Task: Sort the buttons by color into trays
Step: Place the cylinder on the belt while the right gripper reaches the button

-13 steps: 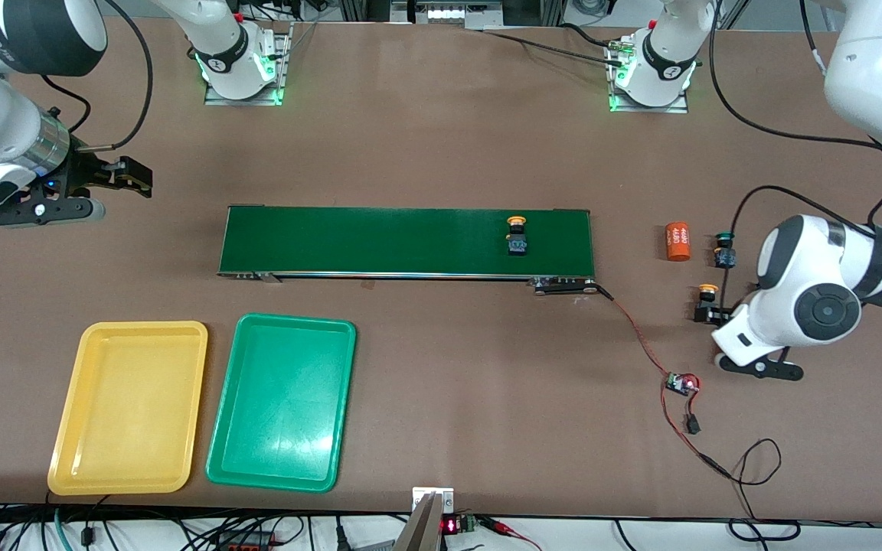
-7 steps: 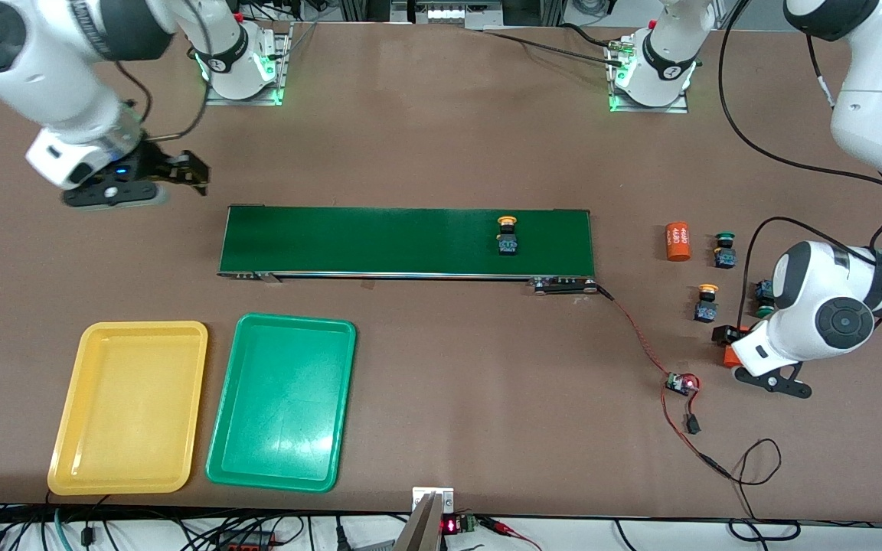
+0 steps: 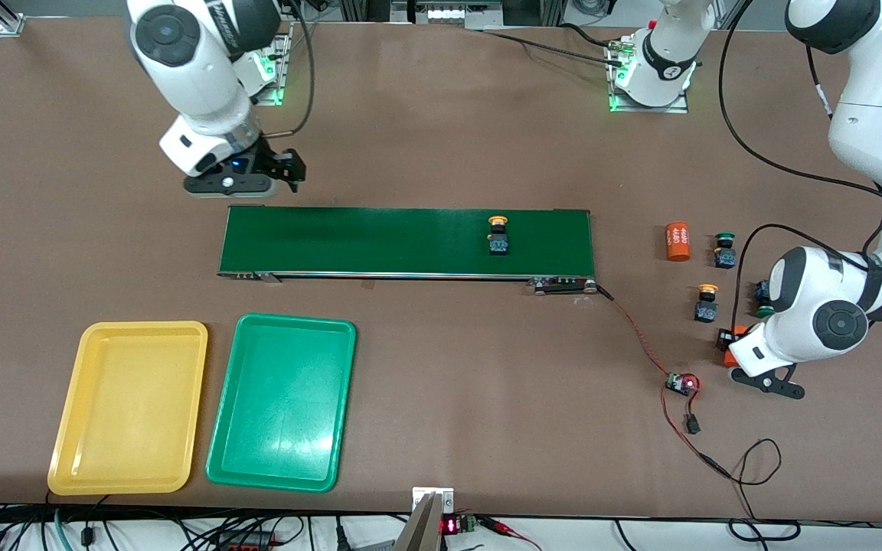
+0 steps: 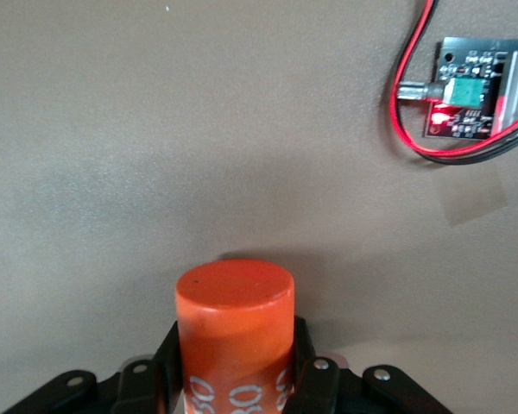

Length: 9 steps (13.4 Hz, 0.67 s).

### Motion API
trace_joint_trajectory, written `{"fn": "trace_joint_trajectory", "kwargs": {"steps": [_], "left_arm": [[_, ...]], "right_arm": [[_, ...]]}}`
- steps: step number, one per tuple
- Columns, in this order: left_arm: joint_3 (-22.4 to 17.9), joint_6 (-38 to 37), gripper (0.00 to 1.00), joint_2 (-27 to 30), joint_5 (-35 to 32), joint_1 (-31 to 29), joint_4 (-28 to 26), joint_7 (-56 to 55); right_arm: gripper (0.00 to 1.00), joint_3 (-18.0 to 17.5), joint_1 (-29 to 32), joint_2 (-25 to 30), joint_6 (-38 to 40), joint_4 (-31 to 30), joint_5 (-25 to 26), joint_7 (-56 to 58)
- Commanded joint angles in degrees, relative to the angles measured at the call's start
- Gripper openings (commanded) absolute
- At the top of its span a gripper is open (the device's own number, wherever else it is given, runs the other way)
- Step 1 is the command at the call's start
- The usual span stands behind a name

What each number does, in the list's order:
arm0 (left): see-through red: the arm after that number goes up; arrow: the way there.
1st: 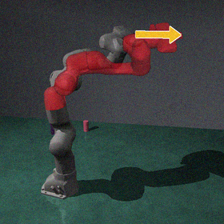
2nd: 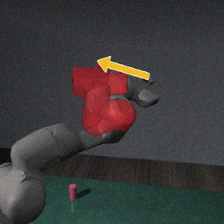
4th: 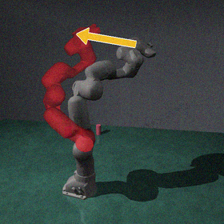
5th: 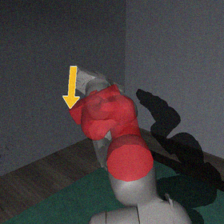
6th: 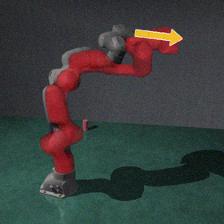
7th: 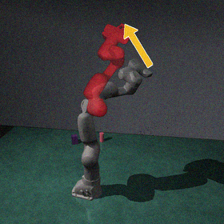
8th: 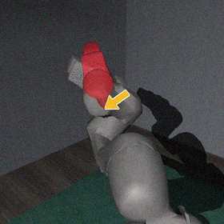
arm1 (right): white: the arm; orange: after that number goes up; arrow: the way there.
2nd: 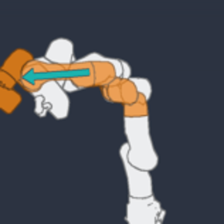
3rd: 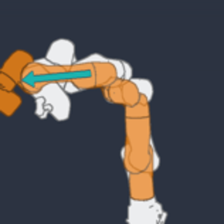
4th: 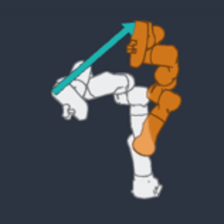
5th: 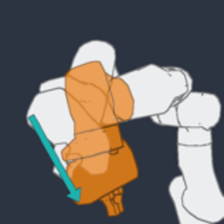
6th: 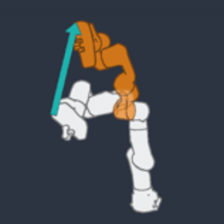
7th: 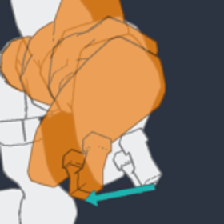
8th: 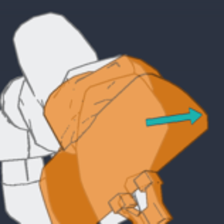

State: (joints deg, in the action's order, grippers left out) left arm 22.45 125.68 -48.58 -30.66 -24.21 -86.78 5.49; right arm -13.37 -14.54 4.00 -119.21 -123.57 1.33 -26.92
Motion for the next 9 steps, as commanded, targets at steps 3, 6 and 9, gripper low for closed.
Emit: {"fn": "trace_joint_trajectory", "kwargs": {"steps": [3, 6, 9], "left_arm": [[6.3, -11.3, 0.15, 4.2, -0.8, -0.2, 3.2, 0.4], [12.3, -19.4, 0.15, 6.6, -0.7, -0.3, 5.1, 10.7], [19.4, -25.0, 0.15, 8.8, -0.1, -0.4, 5.0, 27.1]], "right_arm": [[1.00, 0.4, -2.8, -4.2, -3.4, 1.4, -0.4, -6.7], [1.00, 0.4, -3.9, -6.8, -3.3, 4.0, -0.4, -8.5], [1.00, 0.4, -4.6, -8.4, -3.2, 5.8, -0.4, -10.0]]}}
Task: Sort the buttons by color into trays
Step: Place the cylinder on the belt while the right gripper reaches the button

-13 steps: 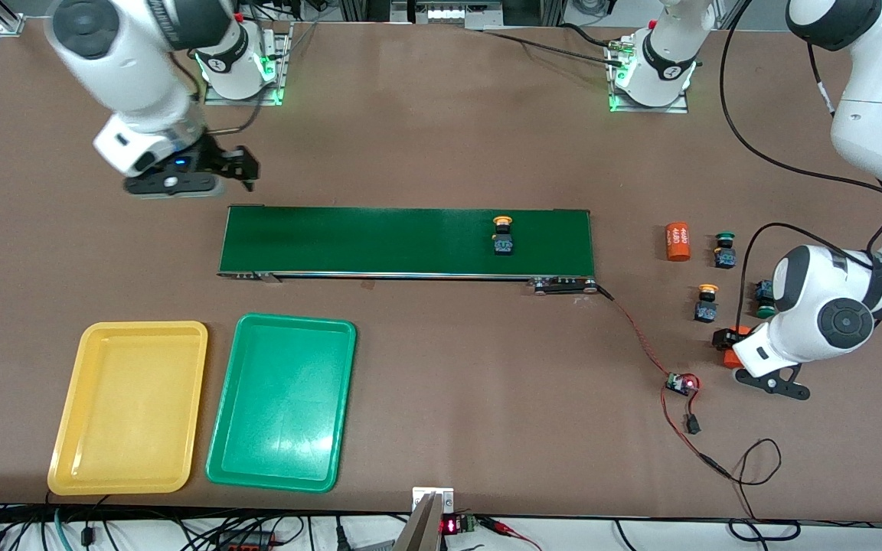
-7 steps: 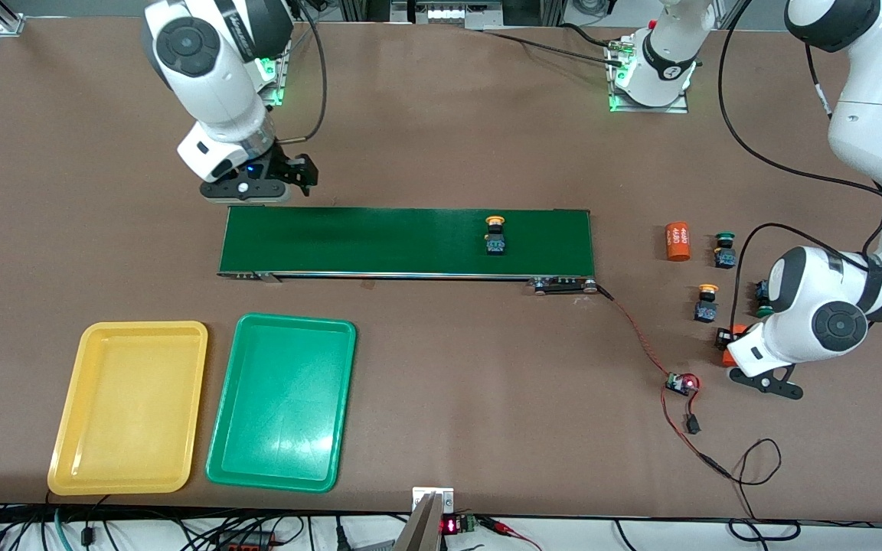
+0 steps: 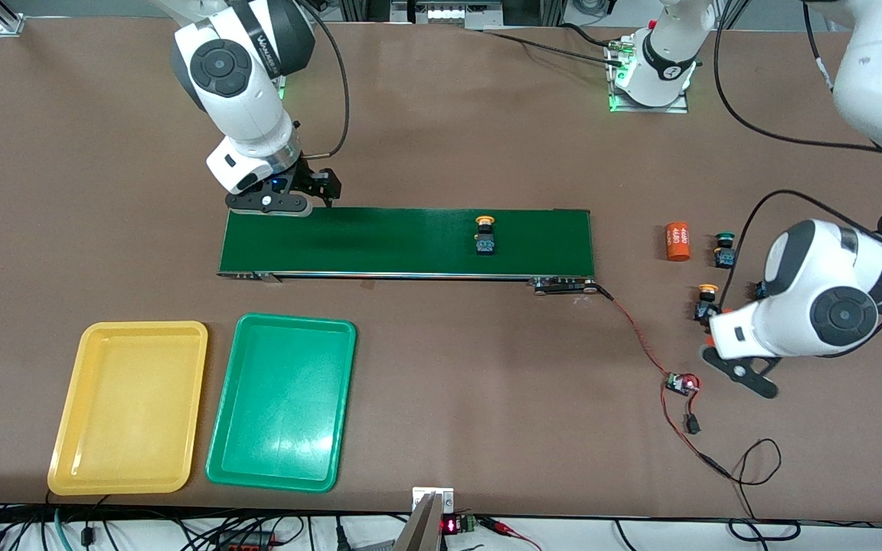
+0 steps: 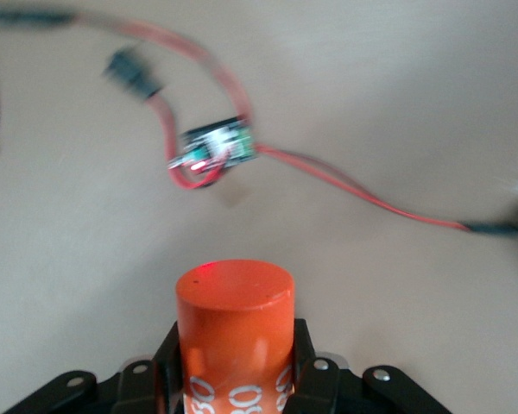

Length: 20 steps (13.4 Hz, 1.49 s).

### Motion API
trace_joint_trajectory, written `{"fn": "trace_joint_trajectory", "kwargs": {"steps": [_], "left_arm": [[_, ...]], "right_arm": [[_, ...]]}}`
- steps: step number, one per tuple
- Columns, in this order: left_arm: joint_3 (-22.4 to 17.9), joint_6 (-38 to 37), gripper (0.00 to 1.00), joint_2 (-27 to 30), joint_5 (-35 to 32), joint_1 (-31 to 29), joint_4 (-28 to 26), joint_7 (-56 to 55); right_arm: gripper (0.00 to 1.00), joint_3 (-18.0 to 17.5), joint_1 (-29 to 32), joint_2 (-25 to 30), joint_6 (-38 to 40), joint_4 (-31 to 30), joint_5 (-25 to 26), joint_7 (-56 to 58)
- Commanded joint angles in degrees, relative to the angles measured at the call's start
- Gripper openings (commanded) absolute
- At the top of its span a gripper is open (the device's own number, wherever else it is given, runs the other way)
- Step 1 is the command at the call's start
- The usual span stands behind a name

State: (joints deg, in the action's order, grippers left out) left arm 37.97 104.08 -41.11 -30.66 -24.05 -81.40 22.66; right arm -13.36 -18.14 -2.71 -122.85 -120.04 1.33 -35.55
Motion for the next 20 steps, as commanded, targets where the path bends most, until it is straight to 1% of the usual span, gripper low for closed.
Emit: {"fn": "trace_joint_trajectory", "kwargs": {"steps": [1, 3, 5, 6, 8, 9, 10, 11, 12, 13, 14, 15, 16, 17, 18, 19, 20], "left_arm": [[6.5, -4.9, 0.15, 1.2, 0.1, -0.6, -0.6, 15.2], [9.7, -5.8, 0.13, 0.9, 0.6, 0.1, -2.2, 23.2], [14.0, -7.0, 0.11, 0.7, 0.6, 0.1, -5.3, 28.3], [15.5, -6.6, 0.10, 0.7, 0.5, 0.2, -7.3, 30.9], [17.9, -6.1, 0.09, 0.4, 0.6, 0.3, -10.9, 33.6], [19.6, -5.8, 0.09, 0.8, 0.4, 0.1, -13.7, 33.5], [19.9, -4.7, 0.09, 0.9, 0.3, -0.3, -16.5, 33.2], [20.0, -1.6, 0.09, 1.3, 0.0, -0.6, -19.6, 33.2], [20.0, 3.0, 0.08, 1.2, 0.1, -0.6, -22.3, 32.5], [20.2, 7.6, 0.08, 1.5, 0.2, -0.6, -25.5, 28.5], [20.7, 9.3, 0.08, 2.0, 0.1, -0.2, -27.0, 23.6], [20.9, 9.2, 0.09, 2.1, -0.6, 0.8, -27.3, 21.7], [20.9, 9.3, 0.09, 2.1, -0.7, 0.9, -28.0, 21.6], [20.9, 9.2, 0.13, 2.1, -0.7, 0.8, -28.5, 21.6], [20.9, 9.0, 0.29, 2.1, -0.7, 0.8, -29.1, 21.2], [21.0, 9.0, 0.99, 2.1, -0.7, 0.9, -29.1, 21.2], [21.0, 9.1, 1.00, 2.0, -0.7, 1.1, -28.6, 21.2]], "right_arm": [[1.00, 0.4, -0.9, -2.1, 0.3, 2.7, -0.4, -1.3], [1.00, 0.4, -0.9, -3.4, 0.2, 3.9, -0.4, -1.2], [1.00, 0.4, -1.4, -5.4, 0.2, 5.8, -0.4, -1.5], [1.00, 0.4, -2.1, -6.5, 0.2, 6.7, -0.4, -3.0], [1.00, 0.4, -4.7, -9.5, 0.2, 9.2, -0.1, -6.5], [1.00, 0.5, -5.1, -10.3, 0.2, 10.3, -0.1, -6.8], [1.00, 0.6, -5.2, -10.4, 0.2, 10.6, -0.1, -6.7], [1.00, 0.7, -5.2, -10.4, 0.4, 10.5, 0.1, -6.5], [1.00, 0.7, -5.0, -10.4, 0.5, 10.4, 0.1, -6.3], [1.00, 0.8, -4.9, -10.3, 0.8, 10.4, 0.2, -6.0], [1.00, 0.9, -4.7, -10.2, 0.9, 10.4, 0.2, -5.8], [1.00, 1.0, -4.6, -10.1, 1.0, 10.4, 0.3, -5.7], [1.00, 1.1, -4.5, -10.1, 1.0, 10.4, 0.3, -5.8], [1.00, 1.1, -4.6, -10.1, 0.9, 10.3, 0.3, -5.8], [1.00, 1.1, -4.5, -10.0, 1.0, 10.3, 0.3, -5.8], [1.00, 1.1, -4.5, -10.0, 1.0, 10.3, 0.3, -5.8], [1.00, 1.1, -4.3, -10.0, 1.1, 10.2, 0.4, -5.8]]}}
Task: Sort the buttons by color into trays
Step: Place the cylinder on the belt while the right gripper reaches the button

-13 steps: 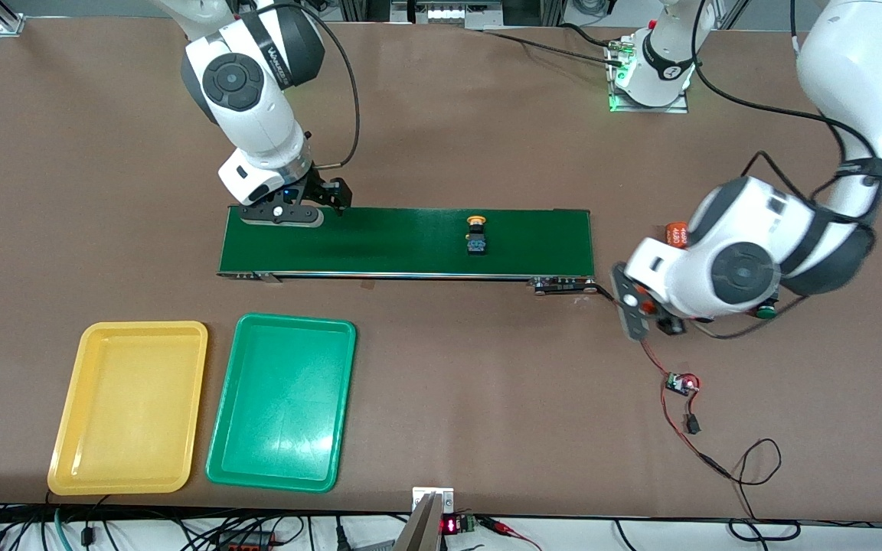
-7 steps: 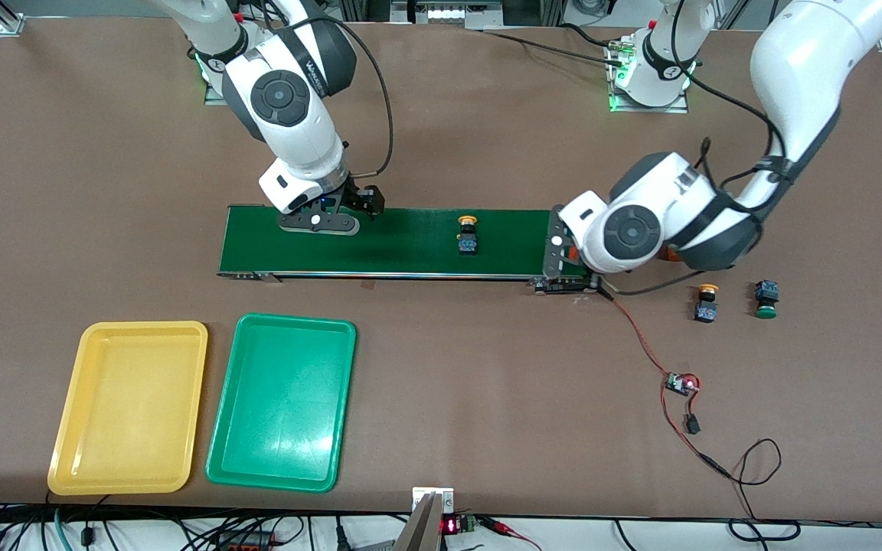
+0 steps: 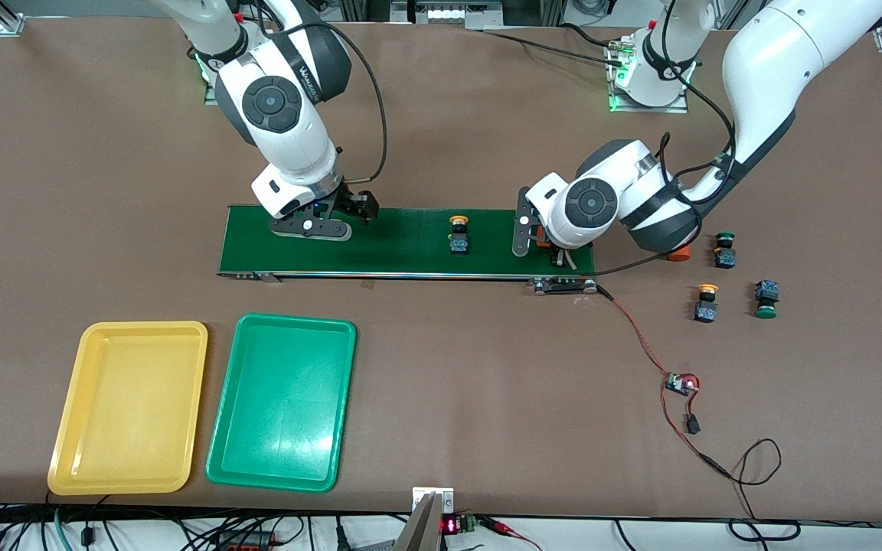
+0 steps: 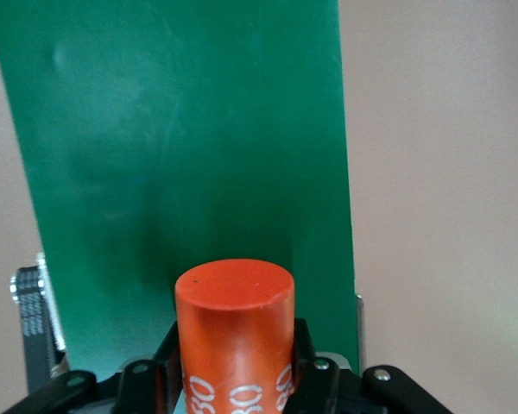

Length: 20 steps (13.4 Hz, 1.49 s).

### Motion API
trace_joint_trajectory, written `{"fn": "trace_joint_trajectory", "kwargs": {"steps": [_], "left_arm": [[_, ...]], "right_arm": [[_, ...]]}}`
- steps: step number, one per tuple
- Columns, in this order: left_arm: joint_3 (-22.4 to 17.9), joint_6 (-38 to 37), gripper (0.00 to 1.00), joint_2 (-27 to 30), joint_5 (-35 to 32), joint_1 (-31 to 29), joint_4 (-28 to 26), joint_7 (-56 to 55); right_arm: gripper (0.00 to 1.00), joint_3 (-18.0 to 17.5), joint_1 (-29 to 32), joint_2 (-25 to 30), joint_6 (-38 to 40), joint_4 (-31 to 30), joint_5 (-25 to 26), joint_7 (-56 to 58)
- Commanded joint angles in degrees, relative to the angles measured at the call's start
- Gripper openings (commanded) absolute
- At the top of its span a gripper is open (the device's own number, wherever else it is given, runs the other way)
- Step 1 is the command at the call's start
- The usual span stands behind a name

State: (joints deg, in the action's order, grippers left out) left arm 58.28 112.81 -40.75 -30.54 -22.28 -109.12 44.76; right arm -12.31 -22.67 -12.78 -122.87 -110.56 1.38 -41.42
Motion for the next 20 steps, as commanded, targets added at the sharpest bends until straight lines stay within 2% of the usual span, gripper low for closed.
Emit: {"fn": "trace_joint_trajectory", "kwargs": {"steps": [1, 4, 6, 9, 11, 13, 15, 17, 18, 20], "left_arm": [[0.7, 0.4, 1.00, 1.7, -0.8, -0.9, -0.7, -0.9], [1.6, -0.1, 1.00, 2.9, -0.7, -2.4, -0.5, -0.5], [5.9, -3.2, 1.00, 3.8, -0.7, -5.7, 1.7, -1.5], [6.1, -16.9, 1.00, 3.8, -0.4, -5.9, 13.4, -3.3], [4.7, -18.9, 1.00, 3.4, -0.7, -5.9, 16.9, -8.3], [-0.2, -18.5, 1.00, 3.7, -1.8, -6.0, 17.5, -19.0], [-4.4, -18.7, 1.00, 2.2, -3.6, -5.1, 21.2, -28.5], [-8.8, -18.9, 1.00, 1.9, -4.2, -5.3, 21.8, -37.2], [-10.6, -18.9, 1.00, 1.5, -4.3, -5.6, 21.8, -40.0], [-17.0, -18.2, 1.00, -1.3, -4.7, -4.5, 22.9, -40.5]], "right_arm": [[1.00, 0.0, 0.3, 0.0, 1.2, 0.7, 0.4, 0.1], [1.00, 0.0, 0.1, 0.0, 1.2, 0.7, 0.4, 0.0], [1.00, -0.1, -0.4, -0.2, 1.0, 0.7, 0.4, -0.4], [1.00, -0.1, -1.7, -0.9, 0.5, 0.6, 0.3, -0.9], [1.00, -0.1, -2.5, -1.4, -0.1, 0.7, 0.2, -0.9], [1.00, -0.1, -4.2, -3.0, -2.7, 0.8, -0.1, -2.7], [1.00, -0.1, -5.9, -5.1, -6.2, 1.0, 0.3, -5.4], [1.00, -0.1, -6.5, -6.7, -8.1, 1.1, 1.3, -4.8], [1.00, -0.1, -6.9, -7.3, -8.8, 1.1, 2.1, -4.7], [1.00, -0.1, -7.9, -8.4, -9.3, 1.6, 2.6, -4.8]]}}
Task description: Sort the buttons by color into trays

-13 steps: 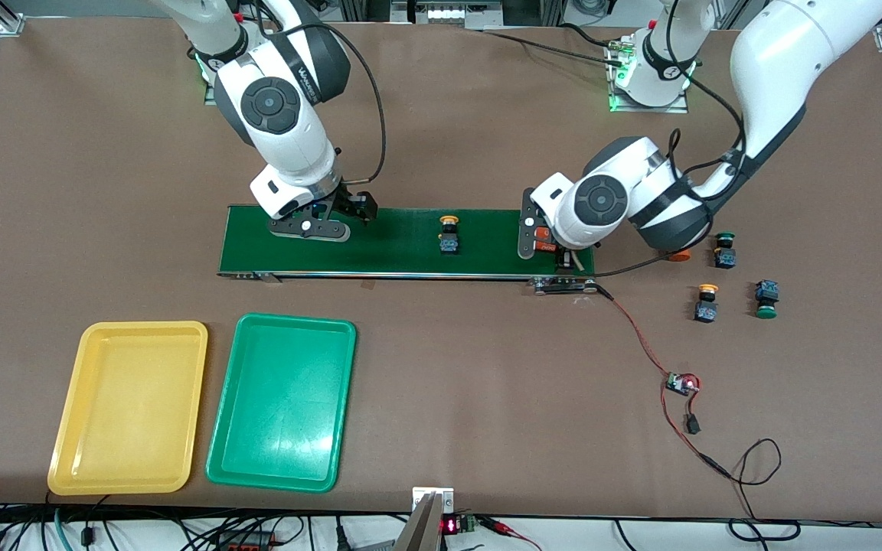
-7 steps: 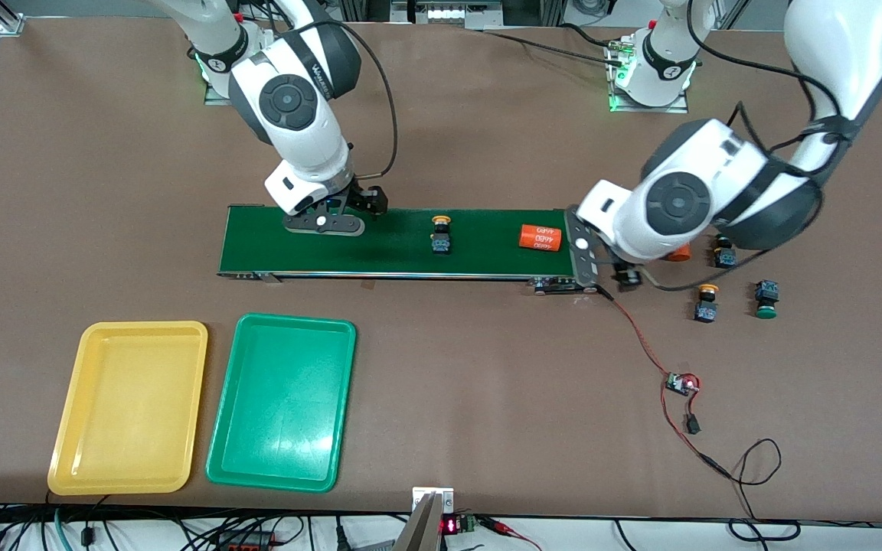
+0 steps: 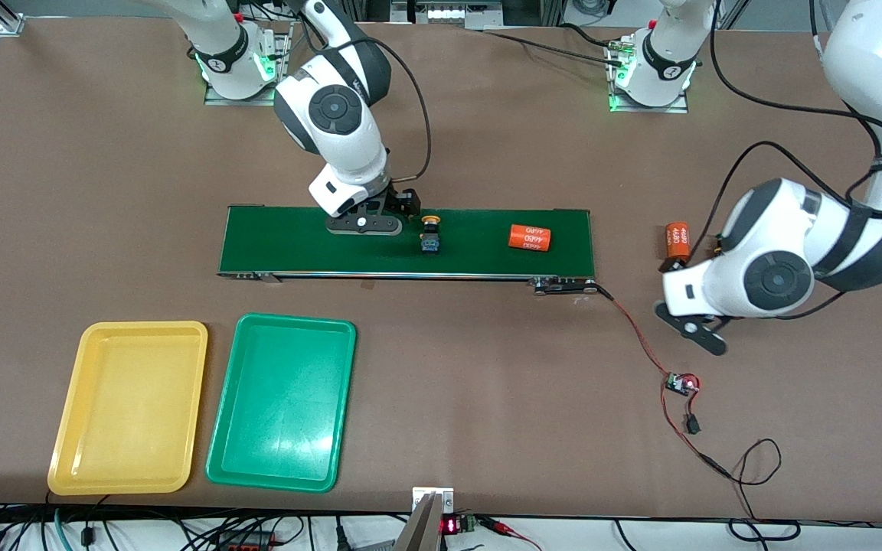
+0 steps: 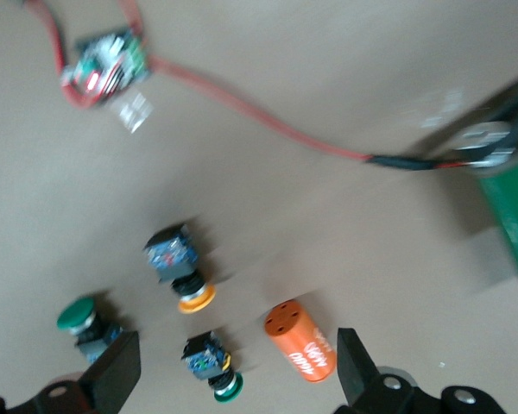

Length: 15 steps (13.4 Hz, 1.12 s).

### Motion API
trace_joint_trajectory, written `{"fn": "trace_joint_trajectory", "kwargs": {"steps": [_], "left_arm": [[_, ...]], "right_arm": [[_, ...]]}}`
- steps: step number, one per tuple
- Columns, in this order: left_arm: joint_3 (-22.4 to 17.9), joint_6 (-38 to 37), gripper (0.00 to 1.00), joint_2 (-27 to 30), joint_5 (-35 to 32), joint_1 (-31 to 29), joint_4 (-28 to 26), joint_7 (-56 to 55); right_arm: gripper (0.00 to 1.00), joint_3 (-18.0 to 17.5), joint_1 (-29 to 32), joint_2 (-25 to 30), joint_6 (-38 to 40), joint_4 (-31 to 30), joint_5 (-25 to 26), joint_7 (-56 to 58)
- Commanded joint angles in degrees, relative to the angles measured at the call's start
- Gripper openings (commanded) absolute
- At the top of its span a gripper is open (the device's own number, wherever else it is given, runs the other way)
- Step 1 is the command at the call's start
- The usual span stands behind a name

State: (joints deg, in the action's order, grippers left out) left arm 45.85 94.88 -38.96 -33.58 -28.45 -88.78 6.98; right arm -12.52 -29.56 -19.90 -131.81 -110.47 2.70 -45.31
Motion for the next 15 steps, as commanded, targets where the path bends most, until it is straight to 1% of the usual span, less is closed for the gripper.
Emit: {"fn": "trace_joint_trajectory", "kwargs": {"steps": [1, 2, 3, 5, 7, 9, 10, 12, 14, 15], "left_arm": [[-6.6, 1.6, 1.00, -5.3, -1.7, 1.7, 4.7, -2.2], [-7.3, 2.7, 1.00, -6.4, -1.4, 1.0, 6.1, -2.0], [-7.5, 3.5, 1.00, -6.7, -2.2, 0.7, 6.1, -1.4], [-7.6, 5.3, 1.00, -7.4, -2.2, 0.8, 5.0, -3.6], [-7.7, 9.7, 1.00, -7.9, -2.6, 0.5, 3.4, -4.2], [-11.2, 13.3, 1.00, -8.8, -3.1, 1.0, 2.5, -4.0], [-11.8, 13.9, 1.00, -8.9, -3.1, 0.8, 1.1, -4.2], [-11.7, 15.2, 1.00, -8.9, -2.8, 0.2, -0.9, -4.6], [-11.7, 16.2, 1.00, -8.6, -2.9, -0.3, -4.1, -10.7], [-11.7, 16.9, 1.00, -8.8, -2.9, -0.2, -4.6, -12.7]], "right_arm": [[1.00, 0.1, -1.2, -2.1, -0.6, 2.3, 1.3, -1.0], [1.00, 0.1, -1.3, -2.5, -0.7, 2.7, 1.3, -1.0], [1.00, 0.1, -1.4, -3.0, -1.0, 3.4, 2.0, -1.1], [1.00, 0.1, -1.4, -4.1, -1.5, 4.2, 2.3, -1.1], [1.00, 0.2, -1.4, -5.2, -3.4, 4.3, 2.3, -1.3], [1.00, 0.2, -1.7, -6.2, -4.8, 4.3, 2.3, -1.4], [1.00, 0.2, -1.7, -6.8, -4.9, 4.3, 2.3, -1.4], [1.00, 0.2, -1.7, -7.7, -4.9, 4.3, 2.3, -1.4], [1.00, 0.2, -1.8, -8.6, -4.8, 4.3, 2.4, -1.4], [1.00, 0.2, -2.0, -9.2, -4.8, 4.3, 2.4, -1.4]]}}
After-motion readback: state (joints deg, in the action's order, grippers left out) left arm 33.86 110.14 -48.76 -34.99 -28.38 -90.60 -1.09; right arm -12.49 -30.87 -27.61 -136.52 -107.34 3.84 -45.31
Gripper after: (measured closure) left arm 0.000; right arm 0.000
